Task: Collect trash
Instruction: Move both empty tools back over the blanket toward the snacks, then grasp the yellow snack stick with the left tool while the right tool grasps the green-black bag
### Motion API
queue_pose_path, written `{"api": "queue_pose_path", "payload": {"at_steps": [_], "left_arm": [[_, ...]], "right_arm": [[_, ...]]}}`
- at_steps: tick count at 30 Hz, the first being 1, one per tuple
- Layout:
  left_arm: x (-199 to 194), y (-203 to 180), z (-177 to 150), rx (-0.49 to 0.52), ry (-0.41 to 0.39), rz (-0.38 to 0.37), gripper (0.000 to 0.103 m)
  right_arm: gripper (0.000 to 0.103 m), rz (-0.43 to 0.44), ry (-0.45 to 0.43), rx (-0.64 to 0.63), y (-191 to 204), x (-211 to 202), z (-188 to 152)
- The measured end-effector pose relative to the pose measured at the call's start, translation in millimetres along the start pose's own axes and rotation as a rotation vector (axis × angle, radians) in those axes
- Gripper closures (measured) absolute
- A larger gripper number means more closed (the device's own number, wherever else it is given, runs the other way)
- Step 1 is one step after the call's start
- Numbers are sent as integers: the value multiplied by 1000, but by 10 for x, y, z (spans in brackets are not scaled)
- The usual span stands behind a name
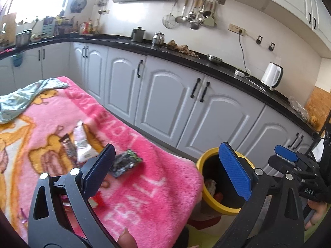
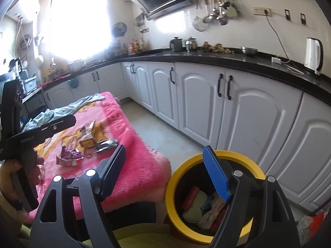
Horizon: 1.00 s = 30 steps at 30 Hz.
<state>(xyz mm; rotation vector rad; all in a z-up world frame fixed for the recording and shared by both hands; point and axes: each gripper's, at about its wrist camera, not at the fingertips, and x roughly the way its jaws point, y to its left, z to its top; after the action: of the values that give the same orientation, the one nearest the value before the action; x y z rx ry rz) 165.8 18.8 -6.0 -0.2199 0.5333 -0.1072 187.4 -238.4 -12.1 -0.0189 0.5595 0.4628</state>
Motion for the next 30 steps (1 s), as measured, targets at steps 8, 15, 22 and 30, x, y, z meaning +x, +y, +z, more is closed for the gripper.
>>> {"api": "queue_pose_path", "payload": {"at_steps": [8, 15, 22, 30], "left_arm": [[-221, 256, 29, -28, -37, 43, 11], [-383, 447, 9, -46, -57, 77, 11], [-504, 676, -62, -63, -58, 126, 11], [-659, 1022, -153, -101, -54, 191, 11]], "right_arm": [[23, 50, 5, -70, 376, 57, 47], [23, 98, 20, -124, 684, 156, 91], [23, 149, 29, -170, 989, 293, 150], [23, 193, 49, -208, 1314, 584, 216]]}}
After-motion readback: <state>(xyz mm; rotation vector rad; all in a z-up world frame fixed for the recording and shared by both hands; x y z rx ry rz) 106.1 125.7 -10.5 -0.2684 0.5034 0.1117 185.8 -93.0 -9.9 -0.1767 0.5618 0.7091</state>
